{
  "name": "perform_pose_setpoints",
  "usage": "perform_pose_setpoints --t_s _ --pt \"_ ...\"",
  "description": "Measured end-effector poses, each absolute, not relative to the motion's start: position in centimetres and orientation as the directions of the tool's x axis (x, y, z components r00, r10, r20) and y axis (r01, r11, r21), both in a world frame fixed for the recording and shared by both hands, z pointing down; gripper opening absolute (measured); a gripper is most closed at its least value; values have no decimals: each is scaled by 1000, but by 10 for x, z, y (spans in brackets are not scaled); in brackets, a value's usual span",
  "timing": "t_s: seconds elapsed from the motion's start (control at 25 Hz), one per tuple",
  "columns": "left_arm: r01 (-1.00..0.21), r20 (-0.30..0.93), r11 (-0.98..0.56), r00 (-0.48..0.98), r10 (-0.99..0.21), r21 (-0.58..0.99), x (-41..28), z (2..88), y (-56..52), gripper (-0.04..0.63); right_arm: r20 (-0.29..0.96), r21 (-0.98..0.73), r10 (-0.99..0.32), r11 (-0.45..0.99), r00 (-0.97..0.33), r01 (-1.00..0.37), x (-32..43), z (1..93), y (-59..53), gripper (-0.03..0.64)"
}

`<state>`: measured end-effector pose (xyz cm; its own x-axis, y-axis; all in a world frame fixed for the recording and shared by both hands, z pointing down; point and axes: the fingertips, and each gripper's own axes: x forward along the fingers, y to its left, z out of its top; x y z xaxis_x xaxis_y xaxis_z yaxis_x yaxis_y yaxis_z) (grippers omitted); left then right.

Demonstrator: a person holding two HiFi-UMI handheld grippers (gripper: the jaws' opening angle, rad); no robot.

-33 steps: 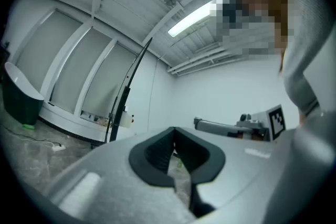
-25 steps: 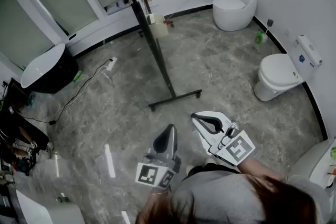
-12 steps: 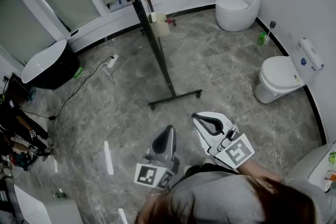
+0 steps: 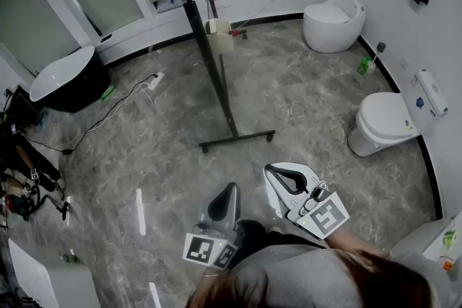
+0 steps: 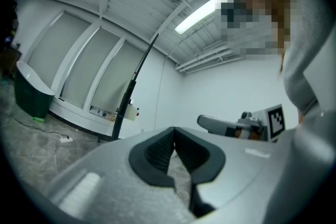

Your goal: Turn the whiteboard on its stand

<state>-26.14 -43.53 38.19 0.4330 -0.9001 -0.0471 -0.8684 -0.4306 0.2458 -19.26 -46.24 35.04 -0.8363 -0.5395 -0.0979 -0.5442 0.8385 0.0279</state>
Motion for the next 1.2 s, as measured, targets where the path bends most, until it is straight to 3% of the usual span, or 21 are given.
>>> perform_pose_setpoints --t_s 0.4,1.2 --pt "-876 -41 -400 405 -914 268 -293 391 -493 0 -100 -4 -507 860 -856 -510 -230 355 -516 3" --pt "-826 -71 -506 505 -860 250 -375 370 -732 0 -137 -44 -625 779 -769 -625 -308 345 -748 3"
